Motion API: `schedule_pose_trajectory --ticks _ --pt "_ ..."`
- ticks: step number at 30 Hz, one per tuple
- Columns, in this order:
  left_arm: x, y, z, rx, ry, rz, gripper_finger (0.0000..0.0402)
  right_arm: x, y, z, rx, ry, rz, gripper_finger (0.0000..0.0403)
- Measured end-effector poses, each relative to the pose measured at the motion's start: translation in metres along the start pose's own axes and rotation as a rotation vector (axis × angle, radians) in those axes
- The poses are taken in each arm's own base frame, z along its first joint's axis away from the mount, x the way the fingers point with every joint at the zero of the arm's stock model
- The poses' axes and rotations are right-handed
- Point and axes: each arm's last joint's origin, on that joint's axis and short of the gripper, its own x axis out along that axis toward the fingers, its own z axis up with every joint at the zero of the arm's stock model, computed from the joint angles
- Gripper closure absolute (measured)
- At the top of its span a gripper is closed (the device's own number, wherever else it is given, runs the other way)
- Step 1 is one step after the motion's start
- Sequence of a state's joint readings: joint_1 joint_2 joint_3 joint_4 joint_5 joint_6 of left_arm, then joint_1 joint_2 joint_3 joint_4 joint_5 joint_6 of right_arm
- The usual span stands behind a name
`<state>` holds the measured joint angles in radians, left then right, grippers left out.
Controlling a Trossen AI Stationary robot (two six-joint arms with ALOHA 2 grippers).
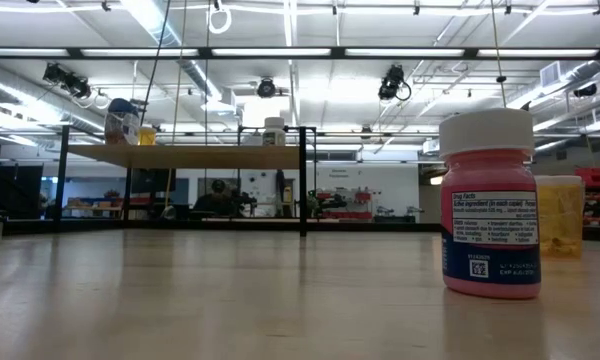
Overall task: Pick and place medicine bottles onto shelf by color
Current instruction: Put the left orange pill bottle on the shelf
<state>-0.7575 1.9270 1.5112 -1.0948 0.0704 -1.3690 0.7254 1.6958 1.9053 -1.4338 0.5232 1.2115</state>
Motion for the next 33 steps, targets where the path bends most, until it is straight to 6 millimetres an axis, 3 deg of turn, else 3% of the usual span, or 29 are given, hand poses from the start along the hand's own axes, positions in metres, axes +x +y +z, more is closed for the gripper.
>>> schedule_pose_trajectory --ticks 23,33 --pt "0.015 0.001 0.001 0.043 0.011 -0.012 0.0108 0.0 0.0 0.0 0.019 -0.007 -0.003 0.0141" --pt "0.014 0.002 0.002 0.05 0.043 -0.02 0.0157 0.0 -0.001 0.001 0.021 -0.026 -0.011 0.0141"
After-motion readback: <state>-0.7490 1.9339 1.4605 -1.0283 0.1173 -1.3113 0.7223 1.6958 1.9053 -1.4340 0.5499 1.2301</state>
